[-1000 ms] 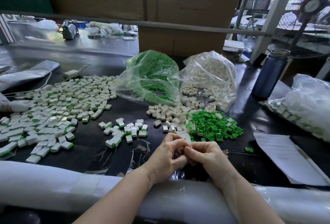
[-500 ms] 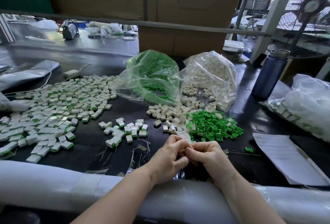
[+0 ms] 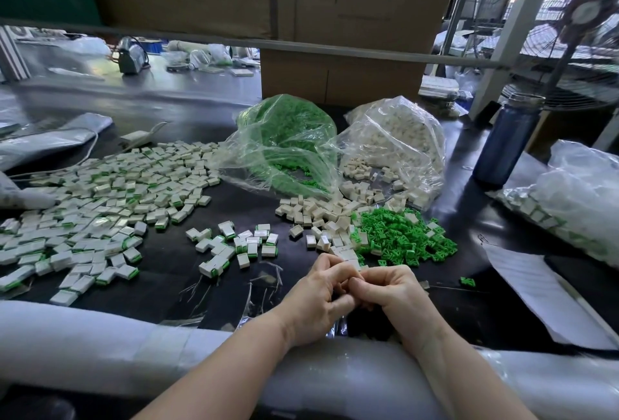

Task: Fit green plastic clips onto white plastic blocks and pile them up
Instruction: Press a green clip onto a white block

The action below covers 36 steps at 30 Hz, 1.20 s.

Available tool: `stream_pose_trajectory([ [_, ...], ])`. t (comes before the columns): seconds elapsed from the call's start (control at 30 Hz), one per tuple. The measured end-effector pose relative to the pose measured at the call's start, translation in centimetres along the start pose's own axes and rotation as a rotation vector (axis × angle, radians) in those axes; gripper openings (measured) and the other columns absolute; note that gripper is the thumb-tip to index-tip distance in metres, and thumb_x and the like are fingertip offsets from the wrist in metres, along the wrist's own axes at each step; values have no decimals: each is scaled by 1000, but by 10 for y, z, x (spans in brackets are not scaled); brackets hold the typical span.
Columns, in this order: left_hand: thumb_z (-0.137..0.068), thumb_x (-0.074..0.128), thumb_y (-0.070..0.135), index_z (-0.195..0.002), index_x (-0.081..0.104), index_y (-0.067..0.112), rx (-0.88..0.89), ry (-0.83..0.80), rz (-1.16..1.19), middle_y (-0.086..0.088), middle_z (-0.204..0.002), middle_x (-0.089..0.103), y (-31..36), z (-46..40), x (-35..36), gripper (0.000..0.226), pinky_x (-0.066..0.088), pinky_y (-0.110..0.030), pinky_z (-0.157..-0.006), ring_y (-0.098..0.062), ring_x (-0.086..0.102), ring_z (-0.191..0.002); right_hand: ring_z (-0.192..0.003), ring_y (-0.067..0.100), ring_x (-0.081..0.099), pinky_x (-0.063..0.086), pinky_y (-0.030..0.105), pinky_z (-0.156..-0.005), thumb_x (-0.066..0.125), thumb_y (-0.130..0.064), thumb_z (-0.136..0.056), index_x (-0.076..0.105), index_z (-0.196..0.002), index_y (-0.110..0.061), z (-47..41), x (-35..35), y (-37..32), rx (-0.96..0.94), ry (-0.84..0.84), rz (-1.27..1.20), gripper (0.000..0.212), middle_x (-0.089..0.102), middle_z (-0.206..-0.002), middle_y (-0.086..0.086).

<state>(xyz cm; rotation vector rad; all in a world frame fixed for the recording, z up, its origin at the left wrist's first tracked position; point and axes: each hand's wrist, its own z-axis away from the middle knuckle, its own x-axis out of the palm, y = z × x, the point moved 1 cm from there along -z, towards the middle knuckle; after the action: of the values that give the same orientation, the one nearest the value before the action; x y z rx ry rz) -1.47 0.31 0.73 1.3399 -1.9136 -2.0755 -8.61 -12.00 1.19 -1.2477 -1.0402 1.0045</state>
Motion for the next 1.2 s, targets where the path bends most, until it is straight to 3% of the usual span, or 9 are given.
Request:
stream_pose_trajectory([
  [0.13,-86,54,5,-99,60,17,-7,9,21,2,-108,39,2,1,-1,19,42,-31,-96,-20,50,-102,-47,9,51,39,16,-45,69,-13,-74,74,-68,-4,0,1,-1,-17,6,10,12,59,-53,5],
  [0.23,-87,54,4,-93,60,15,-2,36,100,0,-108,39,4,1,-3,14,46,-31,-93,-23,52,-98,-50,9,51,41,16,-47,67,-26,-72,72,-74,-2,0,3,-1,-52,5,47,24,60,-55,4],
  [0.4,-89,60,13,-86,59,21,-18,131,169,-5,-113,42,3,1,-6,8,49,-25,-86,-14,51,-84,-60,11,64,50,18,-51,64,-13,-82,71,-83,-8,-2,0,-1,-99,147,-10,8,71,-67,5],
  [0.57,-90,59,12,-90,61,13,-20,147,161,-5,-113,42,2,1,-6,2,45,-10,-71,-7,48,-76,-57,8,60,49,19,-52,71,-1,-77,68,-70,-11,0,-3,-2,-173,190,153,12,66,-60,0],
  [0.83,-89,60,14,-90,62,13,-36,171,86,1,-110,43,-1,1,-4,2,42,-7,-72,-5,49,-77,-49,3,51,44,16,-49,63,-1,-84,64,-73,-7,-1,-2,-2,-148,237,208,13,60,-59,-3],
  [1.2,-86,63,14,-93,66,7,-11,223,30,0,-105,49,-2,0,-5,10,43,-8,-72,-5,50,-76,-52,4,50,43,18,-52,74,-6,-76,68,-68,-12,0,0,-4,-193,247,414,11,61,-57,-3],
])
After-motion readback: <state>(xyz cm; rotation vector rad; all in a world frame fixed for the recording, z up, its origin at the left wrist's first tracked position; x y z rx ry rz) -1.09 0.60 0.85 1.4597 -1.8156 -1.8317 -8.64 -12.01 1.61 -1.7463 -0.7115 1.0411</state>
